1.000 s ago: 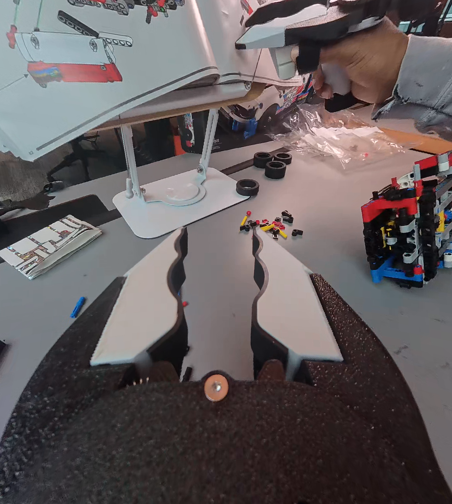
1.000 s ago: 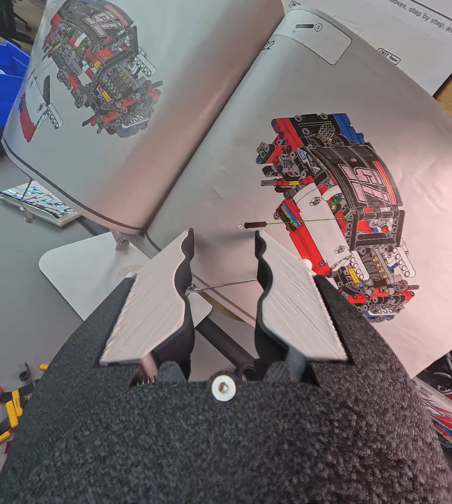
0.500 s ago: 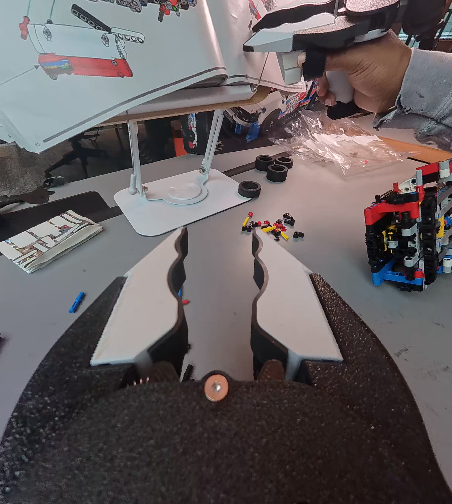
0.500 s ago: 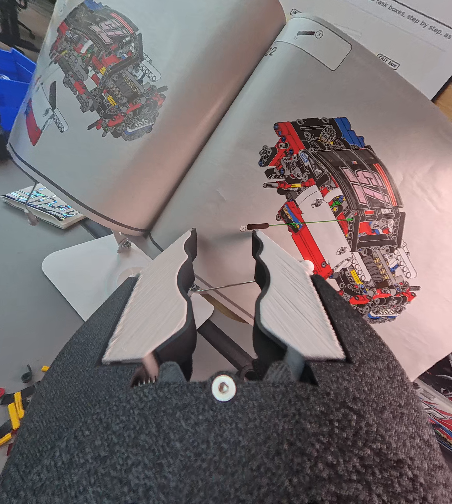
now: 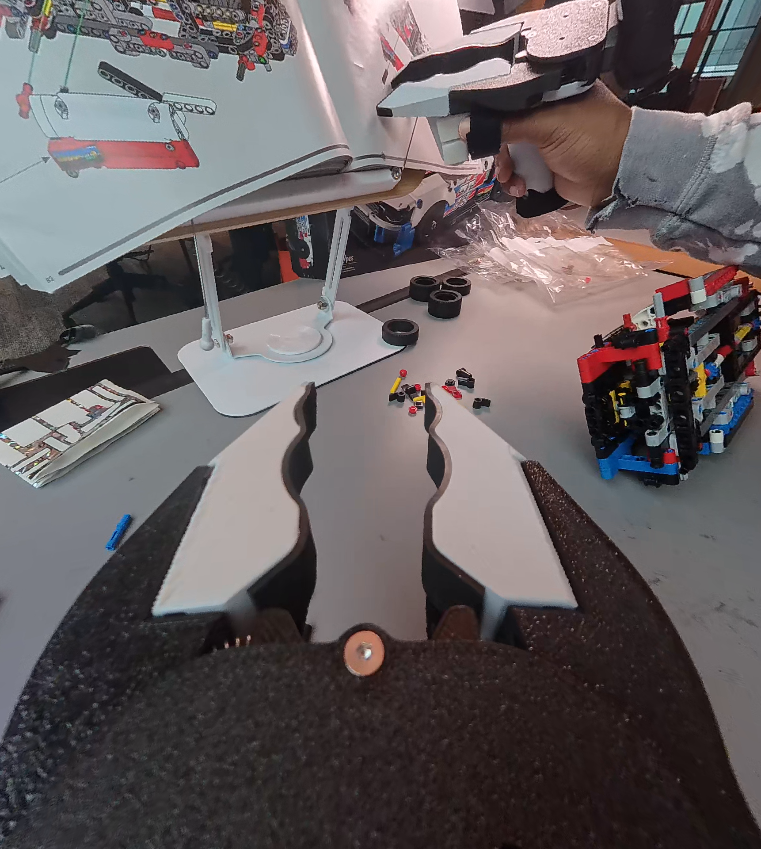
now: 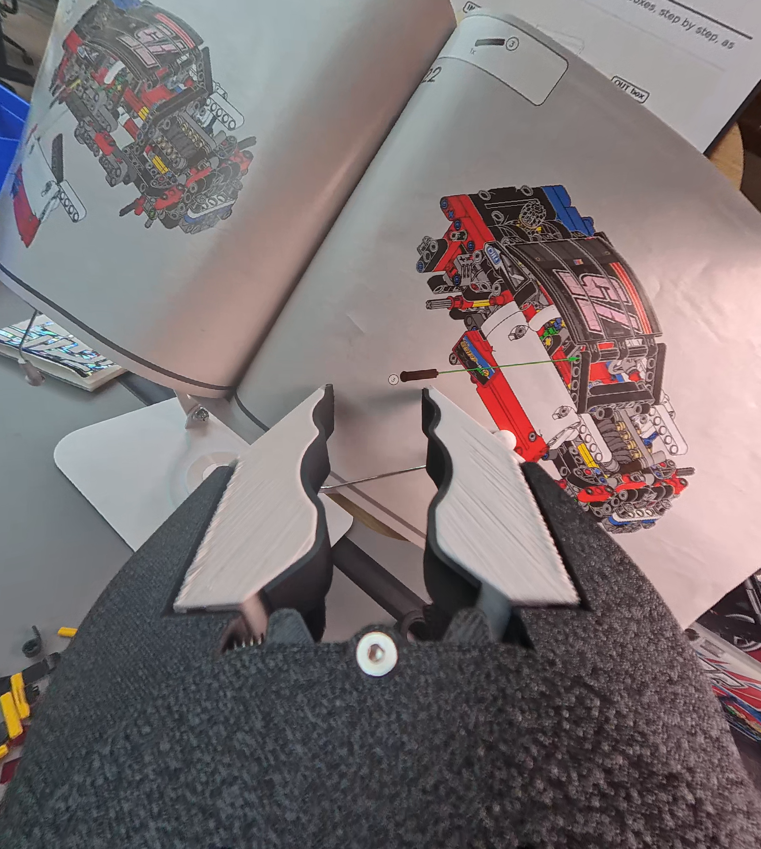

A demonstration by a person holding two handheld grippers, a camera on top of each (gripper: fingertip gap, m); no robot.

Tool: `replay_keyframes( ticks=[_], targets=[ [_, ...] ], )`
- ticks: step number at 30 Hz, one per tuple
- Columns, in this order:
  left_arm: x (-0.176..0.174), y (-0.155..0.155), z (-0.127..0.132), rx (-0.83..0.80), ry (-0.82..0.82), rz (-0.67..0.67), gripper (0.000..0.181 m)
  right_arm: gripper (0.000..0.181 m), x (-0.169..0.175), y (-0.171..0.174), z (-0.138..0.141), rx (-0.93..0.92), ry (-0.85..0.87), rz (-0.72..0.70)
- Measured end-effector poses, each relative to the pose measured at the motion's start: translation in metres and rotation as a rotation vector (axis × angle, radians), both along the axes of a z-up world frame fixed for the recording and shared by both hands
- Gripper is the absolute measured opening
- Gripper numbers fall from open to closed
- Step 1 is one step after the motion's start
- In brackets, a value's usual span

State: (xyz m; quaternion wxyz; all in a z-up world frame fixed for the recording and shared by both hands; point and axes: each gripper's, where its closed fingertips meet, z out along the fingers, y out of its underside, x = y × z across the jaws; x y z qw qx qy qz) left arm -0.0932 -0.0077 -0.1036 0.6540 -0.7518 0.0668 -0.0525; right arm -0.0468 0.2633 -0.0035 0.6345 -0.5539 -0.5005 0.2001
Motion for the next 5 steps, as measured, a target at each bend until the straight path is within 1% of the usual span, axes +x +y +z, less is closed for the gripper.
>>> replay_keyframes(
  ticks=[1,5],
  targets=[
    [0.0004,0.0,0.0002,0.0,-0.002,-0.001,0.046,0.038,0.0,0.0002,0.0005,-0.002,0.002,-0.001],
    [0.0022,-0.0014,0.0028,0.007,-0.005,-0.01,0.046,0.038,-0.0007,0.0008,0.0005,-0.01,0.013,-0.011]
  ],
)
